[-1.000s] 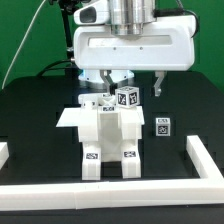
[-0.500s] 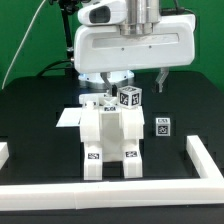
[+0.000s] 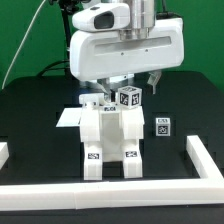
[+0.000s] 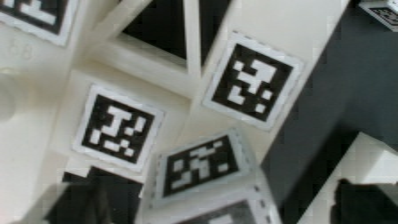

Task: Assemble chair

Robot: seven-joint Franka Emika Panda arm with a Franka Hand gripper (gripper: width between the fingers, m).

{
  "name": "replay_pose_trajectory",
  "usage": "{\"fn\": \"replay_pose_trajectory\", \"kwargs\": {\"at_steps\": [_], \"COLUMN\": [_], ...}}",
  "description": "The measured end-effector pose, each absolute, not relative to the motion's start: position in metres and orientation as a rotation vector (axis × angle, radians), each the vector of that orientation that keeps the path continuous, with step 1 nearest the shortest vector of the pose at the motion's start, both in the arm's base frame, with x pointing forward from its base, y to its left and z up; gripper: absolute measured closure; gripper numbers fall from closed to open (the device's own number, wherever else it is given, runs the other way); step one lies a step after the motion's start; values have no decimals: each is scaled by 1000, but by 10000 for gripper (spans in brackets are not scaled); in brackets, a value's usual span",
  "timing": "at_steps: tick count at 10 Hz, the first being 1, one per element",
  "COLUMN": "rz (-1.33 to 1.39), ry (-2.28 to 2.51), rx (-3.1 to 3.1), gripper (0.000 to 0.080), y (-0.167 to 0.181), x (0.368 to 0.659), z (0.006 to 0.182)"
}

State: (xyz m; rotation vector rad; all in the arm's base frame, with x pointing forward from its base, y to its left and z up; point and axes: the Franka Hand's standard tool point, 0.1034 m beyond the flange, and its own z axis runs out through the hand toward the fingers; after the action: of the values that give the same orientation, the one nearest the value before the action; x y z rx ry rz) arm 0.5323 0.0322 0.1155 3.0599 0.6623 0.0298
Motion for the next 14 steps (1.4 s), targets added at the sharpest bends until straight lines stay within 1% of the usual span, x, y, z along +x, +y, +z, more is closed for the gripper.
{"fn": "replay_pose_trajectory", "kwargs": {"at_steps": [1,2,3,10,14], "rz": [30,32,32,33,121], "ry": [652,486,363,-354,-1124], "rx": [3063,3097,3115,3124,3016], "gripper": [246,454,517,515,515], "y": [32,33,33,34,30], "x": [532,532,532,532,538], "z": [115,115,115,115,114]}}
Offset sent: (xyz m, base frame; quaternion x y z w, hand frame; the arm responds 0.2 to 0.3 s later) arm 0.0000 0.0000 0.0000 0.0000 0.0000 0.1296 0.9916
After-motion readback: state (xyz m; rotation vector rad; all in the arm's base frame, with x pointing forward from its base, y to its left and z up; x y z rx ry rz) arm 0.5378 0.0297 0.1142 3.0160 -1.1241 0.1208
